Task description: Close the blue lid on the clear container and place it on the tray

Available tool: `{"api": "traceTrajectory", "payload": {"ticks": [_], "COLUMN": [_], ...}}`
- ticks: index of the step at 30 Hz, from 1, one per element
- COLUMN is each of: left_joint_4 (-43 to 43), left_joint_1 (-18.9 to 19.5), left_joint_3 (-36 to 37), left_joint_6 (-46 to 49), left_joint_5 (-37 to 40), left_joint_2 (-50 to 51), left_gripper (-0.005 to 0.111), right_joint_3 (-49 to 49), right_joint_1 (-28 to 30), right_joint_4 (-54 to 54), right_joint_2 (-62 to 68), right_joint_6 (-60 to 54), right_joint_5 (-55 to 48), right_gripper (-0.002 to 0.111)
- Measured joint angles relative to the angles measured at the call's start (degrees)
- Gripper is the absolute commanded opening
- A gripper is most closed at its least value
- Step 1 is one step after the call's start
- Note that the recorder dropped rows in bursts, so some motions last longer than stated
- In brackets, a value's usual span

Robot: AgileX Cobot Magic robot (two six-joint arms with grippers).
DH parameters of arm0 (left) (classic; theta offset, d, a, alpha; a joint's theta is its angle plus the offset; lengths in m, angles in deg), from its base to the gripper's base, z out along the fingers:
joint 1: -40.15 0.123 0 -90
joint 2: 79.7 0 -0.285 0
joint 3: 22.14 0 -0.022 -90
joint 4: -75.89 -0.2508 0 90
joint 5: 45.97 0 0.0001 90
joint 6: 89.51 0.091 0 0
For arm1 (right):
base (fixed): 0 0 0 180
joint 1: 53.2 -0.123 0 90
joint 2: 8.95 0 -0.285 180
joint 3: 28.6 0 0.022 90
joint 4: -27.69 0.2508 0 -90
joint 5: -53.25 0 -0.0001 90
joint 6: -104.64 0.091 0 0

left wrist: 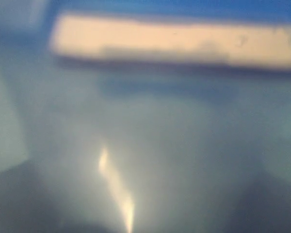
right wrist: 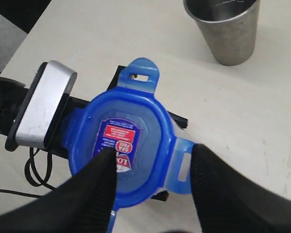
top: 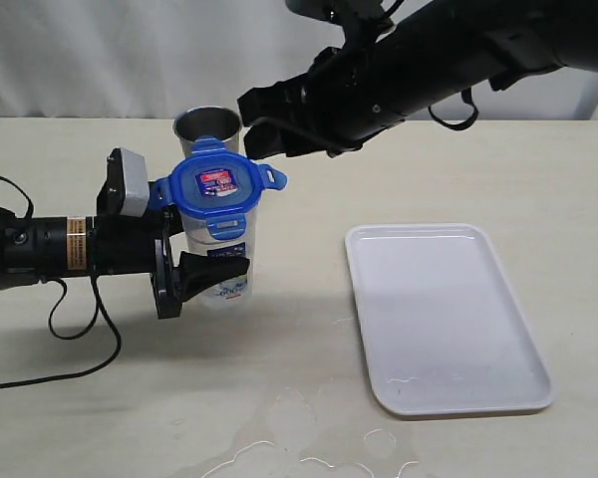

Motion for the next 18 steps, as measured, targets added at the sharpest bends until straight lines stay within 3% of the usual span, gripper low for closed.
{"api": "traceTrajectory", "payload": {"ticks": [18], "left_joint_4": [0.0], "left_joint_1": [-0.63], "left_joint_3": [0.0], "left_joint_6": [0.36], "left_joint_5": [0.34], "left_joint_2": [0.0], "left_gripper": [0.0], "right_joint_3": [6.27], "right_joint_1": [-1.08], "right_joint_4": [-2.05], "right_joint_2": [8.48], "right_joint_6": [2.96], "right_joint_5": [-3.04], "right_gripper": [0.046]}}
